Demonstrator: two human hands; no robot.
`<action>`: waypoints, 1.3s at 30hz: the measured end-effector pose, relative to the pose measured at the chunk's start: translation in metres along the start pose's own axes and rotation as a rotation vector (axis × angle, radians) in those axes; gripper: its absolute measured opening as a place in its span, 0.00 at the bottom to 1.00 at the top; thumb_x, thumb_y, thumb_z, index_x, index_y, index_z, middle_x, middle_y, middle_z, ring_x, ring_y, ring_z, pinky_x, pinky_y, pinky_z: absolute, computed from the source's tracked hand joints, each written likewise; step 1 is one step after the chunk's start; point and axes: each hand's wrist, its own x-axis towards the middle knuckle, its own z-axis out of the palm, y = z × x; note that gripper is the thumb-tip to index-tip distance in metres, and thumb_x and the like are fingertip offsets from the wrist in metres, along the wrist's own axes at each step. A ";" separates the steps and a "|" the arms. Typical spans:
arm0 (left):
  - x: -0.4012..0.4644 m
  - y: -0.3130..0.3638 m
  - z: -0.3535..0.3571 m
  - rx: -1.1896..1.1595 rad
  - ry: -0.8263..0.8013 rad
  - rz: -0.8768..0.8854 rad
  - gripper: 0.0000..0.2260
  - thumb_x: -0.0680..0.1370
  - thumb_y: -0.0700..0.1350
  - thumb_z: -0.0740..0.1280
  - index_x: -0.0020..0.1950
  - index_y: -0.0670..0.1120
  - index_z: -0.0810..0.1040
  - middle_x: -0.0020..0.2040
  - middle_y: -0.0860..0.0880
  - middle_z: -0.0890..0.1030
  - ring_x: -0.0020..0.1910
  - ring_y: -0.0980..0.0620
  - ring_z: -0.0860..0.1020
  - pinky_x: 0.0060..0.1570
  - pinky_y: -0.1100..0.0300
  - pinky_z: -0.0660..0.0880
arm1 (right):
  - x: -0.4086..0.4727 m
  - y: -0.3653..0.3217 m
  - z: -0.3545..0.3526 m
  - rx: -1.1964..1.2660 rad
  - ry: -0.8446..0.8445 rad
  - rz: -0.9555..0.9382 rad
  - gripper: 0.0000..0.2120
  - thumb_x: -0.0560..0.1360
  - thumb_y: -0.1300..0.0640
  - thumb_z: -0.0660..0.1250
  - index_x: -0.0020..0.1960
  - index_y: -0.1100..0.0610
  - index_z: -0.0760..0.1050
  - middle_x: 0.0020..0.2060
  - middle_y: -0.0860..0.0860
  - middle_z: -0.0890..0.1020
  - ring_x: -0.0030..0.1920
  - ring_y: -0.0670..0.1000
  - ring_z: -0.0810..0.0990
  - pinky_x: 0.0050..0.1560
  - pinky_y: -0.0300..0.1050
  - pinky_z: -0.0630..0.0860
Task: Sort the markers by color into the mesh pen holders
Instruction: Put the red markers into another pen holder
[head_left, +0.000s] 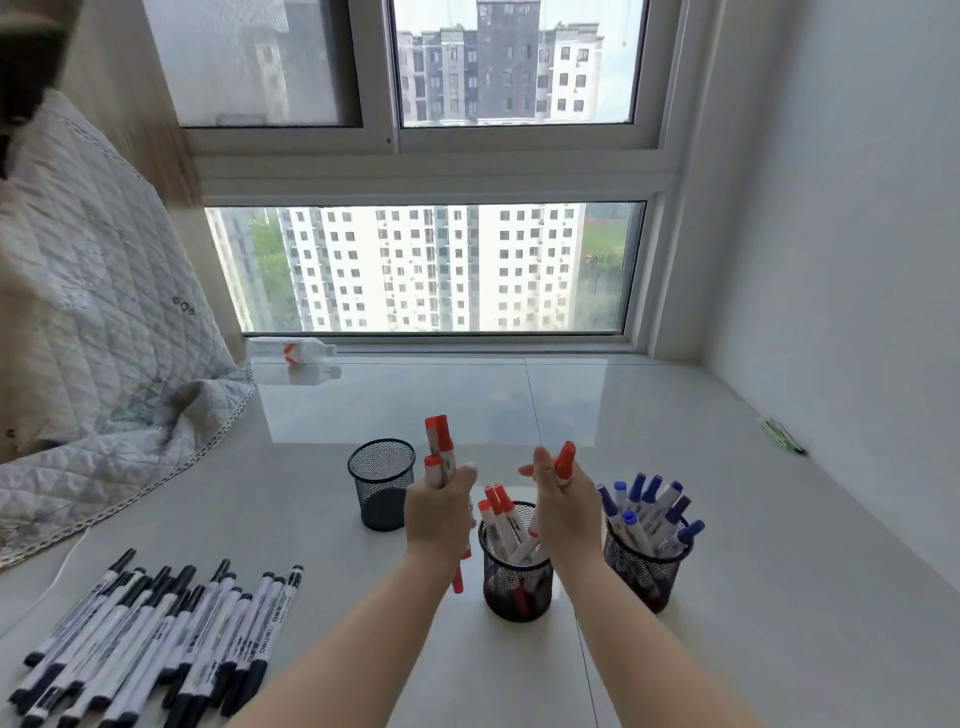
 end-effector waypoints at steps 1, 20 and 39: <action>0.001 0.001 0.004 -0.063 0.014 -0.014 0.13 0.73 0.41 0.67 0.29 0.43 0.68 0.21 0.49 0.69 0.18 0.53 0.67 0.23 0.62 0.66 | 0.002 0.005 0.001 -0.027 -0.014 0.028 0.20 0.78 0.44 0.56 0.42 0.58 0.77 0.29 0.49 0.76 0.36 0.53 0.76 0.44 0.52 0.76; -0.012 -0.031 0.056 -0.116 0.216 0.052 0.13 0.73 0.42 0.69 0.30 0.41 0.70 0.28 0.48 0.73 0.29 0.49 0.73 0.30 0.64 0.70 | -0.009 0.034 0.001 -0.004 -0.078 0.271 0.05 0.76 0.56 0.62 0.41 0.52 0.72 0.36 0.49 0.79 0.36 0.46 0.78 0.31 0.32 0.69; -0.021 -0.067 0.045 0.217 0.046 0.031 0.09 0.73 0.46 0.69 0.41 0.55 0.70 0.55 0.51 0.69 0.49 0.51 0.74 0.51 0.58 0.70 | -0.012 0.035 -0.006 0.045 0.044 0.033 0.14 0.77 0.62 0.60 0.57 0.46 0.66 0.33 0.45 0.79 0.31 0.39 0.79 0.30 0.30 0.73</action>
